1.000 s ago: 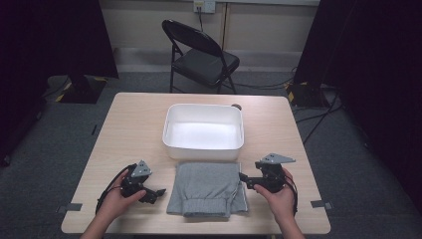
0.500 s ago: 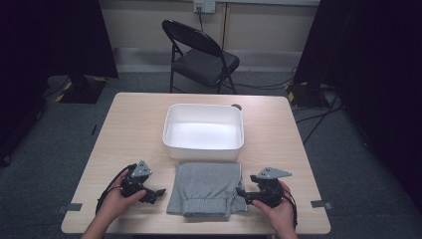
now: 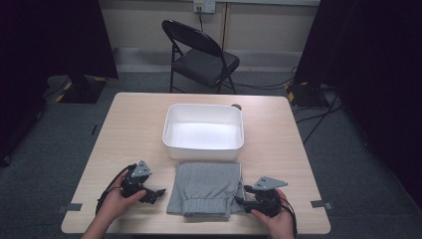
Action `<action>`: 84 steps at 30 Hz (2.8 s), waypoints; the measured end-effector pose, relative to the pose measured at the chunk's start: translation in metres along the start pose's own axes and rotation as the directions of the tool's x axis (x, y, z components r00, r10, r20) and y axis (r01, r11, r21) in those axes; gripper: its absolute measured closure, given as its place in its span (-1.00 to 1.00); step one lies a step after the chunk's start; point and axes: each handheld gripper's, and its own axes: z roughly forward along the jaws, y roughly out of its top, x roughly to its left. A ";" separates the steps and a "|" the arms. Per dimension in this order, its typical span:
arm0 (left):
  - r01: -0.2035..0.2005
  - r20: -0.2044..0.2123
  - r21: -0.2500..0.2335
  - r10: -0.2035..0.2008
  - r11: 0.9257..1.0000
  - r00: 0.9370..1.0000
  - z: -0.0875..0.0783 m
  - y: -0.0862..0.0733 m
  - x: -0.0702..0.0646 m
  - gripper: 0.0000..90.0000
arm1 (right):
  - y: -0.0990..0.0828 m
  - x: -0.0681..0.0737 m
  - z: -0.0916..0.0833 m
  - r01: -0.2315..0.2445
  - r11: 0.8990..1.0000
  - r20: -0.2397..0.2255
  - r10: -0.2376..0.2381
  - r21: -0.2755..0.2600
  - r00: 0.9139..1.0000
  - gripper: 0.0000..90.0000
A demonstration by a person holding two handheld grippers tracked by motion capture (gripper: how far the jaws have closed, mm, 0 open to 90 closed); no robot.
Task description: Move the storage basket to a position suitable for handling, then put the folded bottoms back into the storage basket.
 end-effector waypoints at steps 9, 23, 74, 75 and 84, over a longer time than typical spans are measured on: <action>0.001 -0.001 0.001 -0.001 1.000 1.000 -0.001 -0.001 -0.001 -1.00 | -0.007 0.006 -0.004 0.051 0.998 0.001 -0.051 0.040 0.999 0.05; 0.023 -0.022 -0.001 -0.023 1.000 0.999 -0.001 0.000 -0.003 -1.00 | -0.017 0.000 -0.003 -0.010 1.000 -0.024 0.010 0.006 1.000 0.03; 0.100 -0.050 -0.084 -0.104 0.991 0.993 0.038 0.058 -0.008 -0.28 | -0.016 0.000 0.001 0.017 1.000 -0.003 -0.017 -0.005 1.000 0.02; 0.101 -0.059 -0.080 -0.106 0.992 0.993 0.039 0.058 -0.008 -0.28 | -0.016 0.000 0.001 0.017 1.000 -0.003 -0.017 -0.004 1.000 0.02; 0.114 -0.060 -0.055 -0.118 0.992 0.991 0.044 0.055 -0.006 -0.25 | -0.016 0.000 0.000 0.016 1.000 -0.004 -0.016 -0.004 1.000 0.02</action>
